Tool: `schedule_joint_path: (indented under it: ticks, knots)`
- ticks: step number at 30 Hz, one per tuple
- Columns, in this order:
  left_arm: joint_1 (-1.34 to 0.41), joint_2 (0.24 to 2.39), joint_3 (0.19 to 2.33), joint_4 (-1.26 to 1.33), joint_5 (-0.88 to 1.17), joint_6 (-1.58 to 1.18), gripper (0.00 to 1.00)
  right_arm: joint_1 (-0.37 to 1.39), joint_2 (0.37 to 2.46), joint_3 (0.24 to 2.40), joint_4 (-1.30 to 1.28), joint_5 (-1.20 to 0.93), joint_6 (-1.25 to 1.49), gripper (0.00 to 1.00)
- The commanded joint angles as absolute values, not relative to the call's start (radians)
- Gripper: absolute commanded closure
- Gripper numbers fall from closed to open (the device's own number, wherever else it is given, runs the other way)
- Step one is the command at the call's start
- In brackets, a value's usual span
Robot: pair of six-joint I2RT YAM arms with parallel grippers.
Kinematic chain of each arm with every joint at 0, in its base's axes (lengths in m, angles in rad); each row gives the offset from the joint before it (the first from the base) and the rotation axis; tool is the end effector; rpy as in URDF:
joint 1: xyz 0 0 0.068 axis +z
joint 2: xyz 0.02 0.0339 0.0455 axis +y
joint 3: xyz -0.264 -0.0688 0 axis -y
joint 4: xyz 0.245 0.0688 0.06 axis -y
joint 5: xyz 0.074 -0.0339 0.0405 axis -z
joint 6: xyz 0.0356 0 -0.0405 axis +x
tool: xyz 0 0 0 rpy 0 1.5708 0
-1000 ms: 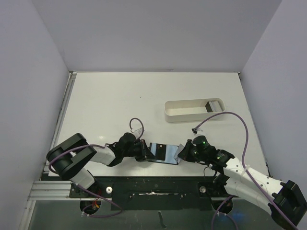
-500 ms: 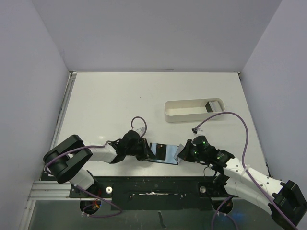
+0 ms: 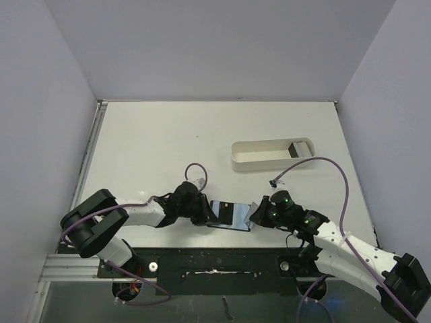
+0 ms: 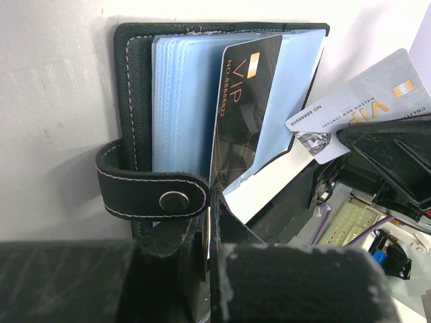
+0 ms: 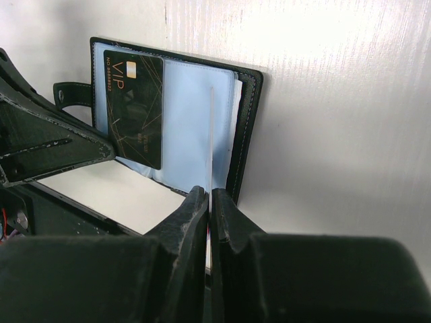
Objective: Put the credit cards into the card holder
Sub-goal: Insert the credit card into the card holder.
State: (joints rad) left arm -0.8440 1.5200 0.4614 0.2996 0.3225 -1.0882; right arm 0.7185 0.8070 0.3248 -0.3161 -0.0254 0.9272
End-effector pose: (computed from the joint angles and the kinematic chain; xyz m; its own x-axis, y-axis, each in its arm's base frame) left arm 0.1624 -0.1997 0.1188 -0.9754 -0.1674 -0.1435 -0.0052 0.6683 -0.7439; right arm 0.1189 0.1052 0.1652 -0.8606 0.3098 -0.4043 0.0284 0.8217 0.5692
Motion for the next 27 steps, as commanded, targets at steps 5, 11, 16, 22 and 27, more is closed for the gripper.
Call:
schedule_joint_path:
  ticks: [5,11,16,22,27]
  knots:
    - [-0.852,1.517,0.488,0.181,0.311,-1.065,1.0,0.712,0.793,0.348,-0.307,0.004,0.925,1.0]
    - [-0.852,1.51,0.496,0.174,0.324,-1.062,1.0,0.711,0.79,0.349,-0.307,0.004,0.925,1.0]
    - [-0.854,1.525,0.517,0.167,0.344,-1.052,1.0,0.712,0.789,0.347,-0.307,0.005,0.925,1.0]
    - [-0.857,1.549,0.535,0.168,0.355,-1.046,1.0,0.712,0.779,0.335,-0.305,0.004,0.931,1.0]
    - [-0.86,1.577,0.556,0.178,0.356,-1.04,1.0,0.713,0.776,0.336,-0.302,0.001,0.934,1.0]
